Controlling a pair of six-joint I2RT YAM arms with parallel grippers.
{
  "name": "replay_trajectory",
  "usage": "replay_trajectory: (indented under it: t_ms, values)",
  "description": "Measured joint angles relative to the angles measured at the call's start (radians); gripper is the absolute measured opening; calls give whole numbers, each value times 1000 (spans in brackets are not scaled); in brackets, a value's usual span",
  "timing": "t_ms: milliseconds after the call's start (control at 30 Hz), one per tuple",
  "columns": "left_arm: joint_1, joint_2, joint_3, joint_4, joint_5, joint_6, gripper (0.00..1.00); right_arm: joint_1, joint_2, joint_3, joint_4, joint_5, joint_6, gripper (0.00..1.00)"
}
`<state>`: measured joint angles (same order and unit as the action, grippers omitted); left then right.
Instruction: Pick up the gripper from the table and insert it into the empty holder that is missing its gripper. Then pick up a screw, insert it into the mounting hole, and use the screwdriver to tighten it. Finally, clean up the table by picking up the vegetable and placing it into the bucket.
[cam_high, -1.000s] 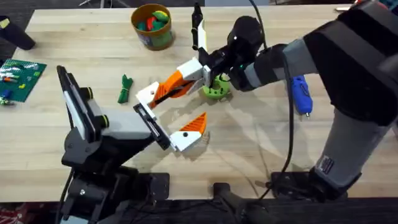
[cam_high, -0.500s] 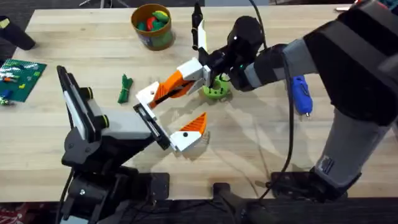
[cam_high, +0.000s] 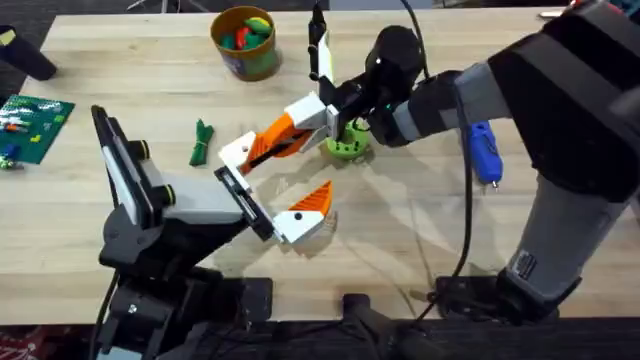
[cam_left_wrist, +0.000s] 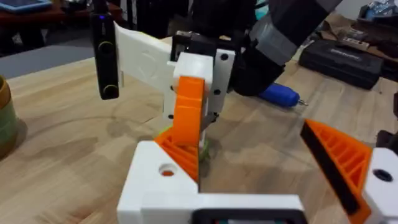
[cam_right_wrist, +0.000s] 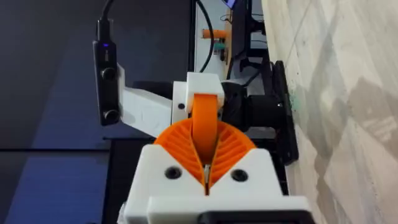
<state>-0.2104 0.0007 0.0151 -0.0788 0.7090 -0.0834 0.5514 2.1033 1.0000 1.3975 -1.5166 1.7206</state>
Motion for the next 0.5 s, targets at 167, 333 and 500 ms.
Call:
replay_trajectory:
  t_ms: [167, 333, 500]
  values:
    - [0, 0, 0, 0, -1, 0, 992, 0, 0, 0, -1, 0, 0, 73]
    - [-5, 0, 0, 0, 19, 4, 991, 9, 2, 0, -7, 9, 0, 580]
    - [-6, 0, 0, 0, 30, 5, 991, 20, 2, 0, -7, 12, 0, 989]
